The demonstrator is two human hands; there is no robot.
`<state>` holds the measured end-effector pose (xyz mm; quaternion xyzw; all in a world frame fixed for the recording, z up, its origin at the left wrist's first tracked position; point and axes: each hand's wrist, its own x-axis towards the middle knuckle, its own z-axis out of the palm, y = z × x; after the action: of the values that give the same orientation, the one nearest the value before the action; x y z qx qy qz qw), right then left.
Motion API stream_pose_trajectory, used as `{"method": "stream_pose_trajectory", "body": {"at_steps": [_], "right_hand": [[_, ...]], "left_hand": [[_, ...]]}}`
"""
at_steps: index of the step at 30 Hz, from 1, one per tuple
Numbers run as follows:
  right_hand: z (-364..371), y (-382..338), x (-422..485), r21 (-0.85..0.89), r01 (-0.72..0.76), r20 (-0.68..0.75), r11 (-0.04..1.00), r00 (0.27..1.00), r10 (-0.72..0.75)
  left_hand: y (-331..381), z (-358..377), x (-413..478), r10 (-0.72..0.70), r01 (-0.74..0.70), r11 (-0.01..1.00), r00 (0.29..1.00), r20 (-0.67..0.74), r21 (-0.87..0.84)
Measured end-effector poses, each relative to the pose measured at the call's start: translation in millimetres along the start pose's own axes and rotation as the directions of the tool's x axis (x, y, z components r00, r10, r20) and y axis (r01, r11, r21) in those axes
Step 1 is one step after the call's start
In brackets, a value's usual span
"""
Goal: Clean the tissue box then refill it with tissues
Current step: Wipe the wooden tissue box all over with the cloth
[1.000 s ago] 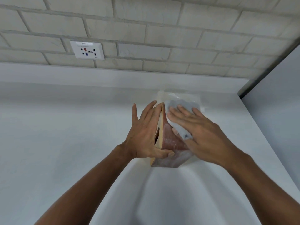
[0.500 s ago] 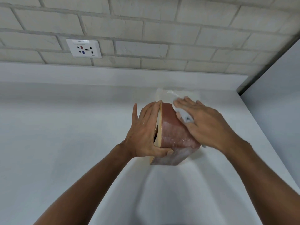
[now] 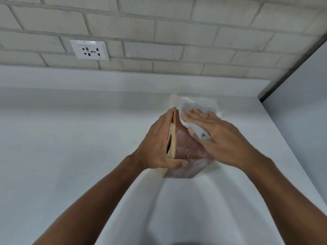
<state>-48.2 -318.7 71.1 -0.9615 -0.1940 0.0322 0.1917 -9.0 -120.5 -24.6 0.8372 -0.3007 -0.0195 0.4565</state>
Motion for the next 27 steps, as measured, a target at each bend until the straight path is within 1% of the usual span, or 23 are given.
{"method": "stream_pose_trajectory", "body": {"at_steps": [2, 3, 6, 7, 11, 12, 13, 15, 16, 17, 20, 21, 23, 25, 27], "right_hand": [[-3, 2, 6, -0.014, -0.067, -0.057, 0.998, 0.996, 0.066], [-3, -1, 6, -0.03, -0.063, -0.043, 0.998, 0.997, 0.062], [5, -13, -7, -0.062, 0.083, 0.07, 0.995, 0.994, -0.079], [3, -11, -9, -0.062, 0.09, 0.077, 0.994, 0.993, -0.085], [-8, 5, 2, -0.058, -0.086, -0.042, 0.995, 0.996, 0.084], [-6, 2, 3, -0.069, -0.072, -0.033, 0.995, 0.997, 0.07], [-2, -5, 1, -0.081, -0.023, 0.003, 0.996, 1.0, 0.023], [4, -11, -8, -0.05, 0.1, 0.091, 0.994, 0.991, -0.095], [2, -7, -10, -0.029, 0.118, 0.104, 0.993, 0.988, -0.114], [-1, -1, -9, -0.024, 0.098, 0.089, 0.995, 0.991, -0.096], [-9, 10, -1, -0.045, -0.024, -0.028, 0.999, 0.999, 0.022], [-7, 6, -1, -0.063, -0.028, -0.025, 0.998, 0.999, 0.027], [3, -7, -7, -0.063, 0.064, 0.047, 0.996, 0.997, -0.061], [6, -10, -18, -0.012, 0.139, 0.095, 0.99, 0.986, -0.137], [-1, 1, -16, -0.005, 0.092, 0.049, 0.996, 0.995, -0.092]], "left_hand": [[-3, 0, 0, -0.036, 0.037, 0.998, 0.999, 0.012, -0.046], [-2, 0, -1, -0.034, 0.034, 0.998, 0.999, 0.01, -0.055], [5, 0, -2, 0.006, -0.006, 0.998, 1.0, 0.001, -0.055], [5, -1, -2, 0.009, -0.009, 0.999, 1.0, 0.005, -0.04], [1, -1, -2, -0.034, 0.034, 0.999, 0.999, 0.031, -0.002], [3, -2, -3, -0.032, 0.032, 0.999, 0.999, 0.026, -0.002], [7, -3, -4, -0.017, 0.018, 1.0, 1.0, 0.017, -0.006], [15, -4, -2, 0.041, -0.042, 0.999, 0.999, -0.016, -0.026], [14, -4, -2, 0.057, -0.058, 0.998, 0.998, -0.019, -0.029], [12, -3, -3, 0.045, -0.045, 0.999, 0.999, -0.006, -0.025], [4, -3, -4, -0.018, 0.018, 1.0, 0.999, 0.029, -0.005], [6, -4, -4, -0.023, 0.023, 1.0, 0.999, 0.031, -0.008], [10, -5, -3, 0.011, -0.01, 1.0, 1.0, 0.026, -0.028], [11, -4, -1, 0.043, -0.043, 0.999, 0.999, 0.017, -0.031], [8, -3, -3, 0.009, -0.009, 1.0, 0.999, 0.033, -0.01]]}}
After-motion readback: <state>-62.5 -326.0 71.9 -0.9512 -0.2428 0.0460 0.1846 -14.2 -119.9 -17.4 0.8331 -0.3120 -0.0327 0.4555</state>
